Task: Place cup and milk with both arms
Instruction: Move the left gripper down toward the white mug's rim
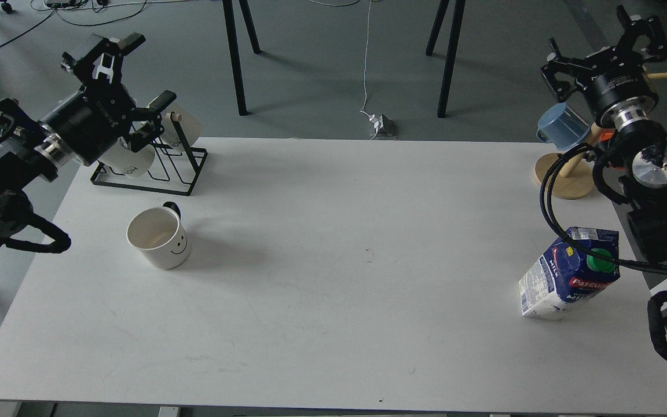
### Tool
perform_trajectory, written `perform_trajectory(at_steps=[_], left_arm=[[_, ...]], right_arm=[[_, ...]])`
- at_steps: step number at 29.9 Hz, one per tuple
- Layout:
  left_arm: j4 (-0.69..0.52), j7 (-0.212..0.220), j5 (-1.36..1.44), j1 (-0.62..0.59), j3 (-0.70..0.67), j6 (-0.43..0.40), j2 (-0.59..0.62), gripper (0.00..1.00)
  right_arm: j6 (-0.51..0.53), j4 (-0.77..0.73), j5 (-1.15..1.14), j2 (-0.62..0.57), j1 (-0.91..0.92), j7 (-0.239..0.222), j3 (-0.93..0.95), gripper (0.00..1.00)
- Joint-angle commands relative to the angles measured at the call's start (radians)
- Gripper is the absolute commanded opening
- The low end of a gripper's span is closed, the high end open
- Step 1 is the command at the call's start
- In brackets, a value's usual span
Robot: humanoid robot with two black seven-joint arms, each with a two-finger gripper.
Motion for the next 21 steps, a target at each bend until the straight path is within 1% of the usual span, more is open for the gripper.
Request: perform_trajectory(at_steps=[1, 6, 7, 9, 13, 15, 18, 21], left_arm=[[-0.029, 0.000, 0.165, 0.044, 0.001, 0.000, 0.090, 0.94], [-0.021, 0.000, 0.474, 0.055, 0.004, 0.000, 0.171, 0.94], [-0.017, 0.000, 0.561, 0.056, 0.004, 0.010, 0.174, 0.94], [-0.006, -0.002, 0.703, 0.068, 0.003, 0.056, 0.173, 0.94], [0.055, -0.002, 0.918, 0.099, 0.006, 0.194, 0.149, 0.94], [0.071, 0.003, 1.001, 0.104, 0.018, 0.239, 0.109, 0.94], [0.085, 0.004, 1.108, 0.104, 0.019, 0.256, 0.067, 0.94], [0.086, 0.012, 1.142, 0.104, 0.018, 0.259, 0.026, 0.93]], right_arm=[[0.000, 0.000, 0.000, -0.001, -0.014, -0.002, 0.001, 1.00], [0.000, 0.003, 0.001, -0.001, -0.037, 0.000, 0.001, 1.00], [0.000, 0.003, 0.001, -0.003, -0.037, 0.000, 0.001, 1.00], [0.000, 0.003, 0.001, -0.004, -0.037, -0.002, 0.001, 1.00], [0.000, 0.024, 0.000, -0.007, -0.037, -0.002, 0.001, 1.00], [0.000, 0.040, 0.000, -0.018, -0.038, -0.002, 0.001, 1.00], [0.000, 0.043, 0.000, -0.024, -0.037, -0.002, 0.003, 1.00], [0.000, 0.043, 0.000, -0.029, -0.037, -0.002, 0.003, 1.00]])
